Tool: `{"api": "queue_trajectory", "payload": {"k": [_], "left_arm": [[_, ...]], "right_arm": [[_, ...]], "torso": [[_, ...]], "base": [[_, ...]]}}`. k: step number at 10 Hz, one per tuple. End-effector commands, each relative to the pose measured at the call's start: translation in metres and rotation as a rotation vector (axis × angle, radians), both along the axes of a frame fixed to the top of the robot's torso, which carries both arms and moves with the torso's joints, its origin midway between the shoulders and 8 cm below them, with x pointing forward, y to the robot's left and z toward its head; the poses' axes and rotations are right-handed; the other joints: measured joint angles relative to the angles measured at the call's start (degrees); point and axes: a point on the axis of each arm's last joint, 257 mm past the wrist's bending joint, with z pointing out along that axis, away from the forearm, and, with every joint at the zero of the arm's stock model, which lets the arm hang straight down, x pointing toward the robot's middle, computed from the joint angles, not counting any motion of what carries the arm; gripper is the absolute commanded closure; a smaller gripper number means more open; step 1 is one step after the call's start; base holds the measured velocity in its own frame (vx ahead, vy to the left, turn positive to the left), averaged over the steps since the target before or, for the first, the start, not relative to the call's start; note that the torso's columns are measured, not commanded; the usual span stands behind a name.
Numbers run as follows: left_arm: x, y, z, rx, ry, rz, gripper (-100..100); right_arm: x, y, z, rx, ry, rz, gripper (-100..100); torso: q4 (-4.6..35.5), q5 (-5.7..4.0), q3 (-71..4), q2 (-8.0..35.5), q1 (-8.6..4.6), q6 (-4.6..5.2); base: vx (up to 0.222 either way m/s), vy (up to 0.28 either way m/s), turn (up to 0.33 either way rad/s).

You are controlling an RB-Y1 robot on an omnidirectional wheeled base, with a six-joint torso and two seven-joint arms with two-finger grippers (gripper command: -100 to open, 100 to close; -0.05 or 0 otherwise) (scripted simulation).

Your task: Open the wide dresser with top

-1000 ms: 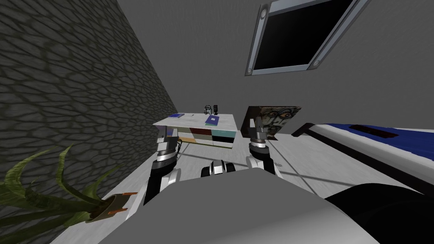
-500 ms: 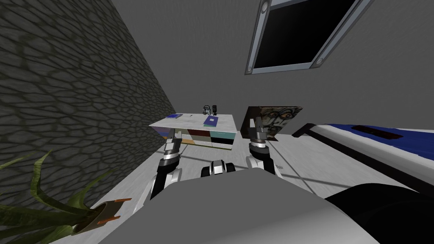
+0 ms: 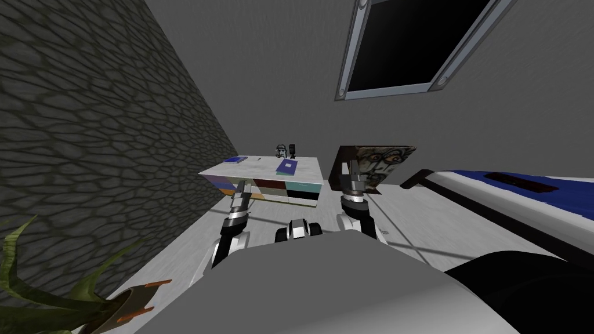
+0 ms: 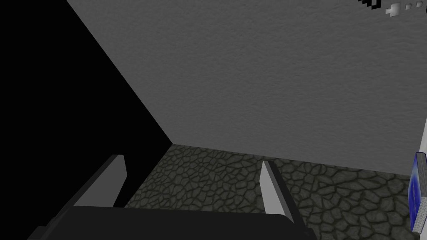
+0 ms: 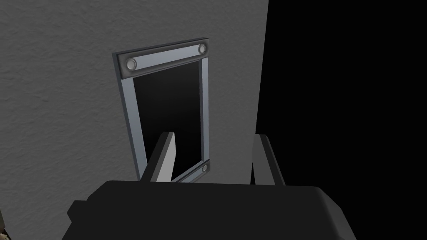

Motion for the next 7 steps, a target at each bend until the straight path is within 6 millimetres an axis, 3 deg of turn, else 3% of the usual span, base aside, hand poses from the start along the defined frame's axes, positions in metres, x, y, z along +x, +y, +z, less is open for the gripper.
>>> {"api": "queue_trajectory", "payload": {"k": [1, 7], "left_arm": [[0.006, 0.001, -0.025, 0.013, 0.039, 0.005, -100], [0.016, 0.008, -0.073, 0.036, 0.111, 0.014, -100]], "right_arm": [[0.0, 0.0, 0.0, 0.0, 0.0, 0.0, 0], [0.0, 0.0, 0.0, 0.0, 0.0, 0.0, 0]], "torso": [[0.0, -0.02, -0.1, -0.1, -0.04, 0.0], [0.0, -0.01, -0.1, -0.1, -0.02, 0.0]], "base": [[0.072, -0.054, -0.007], [0.064, -0.042, -0.012]]}}
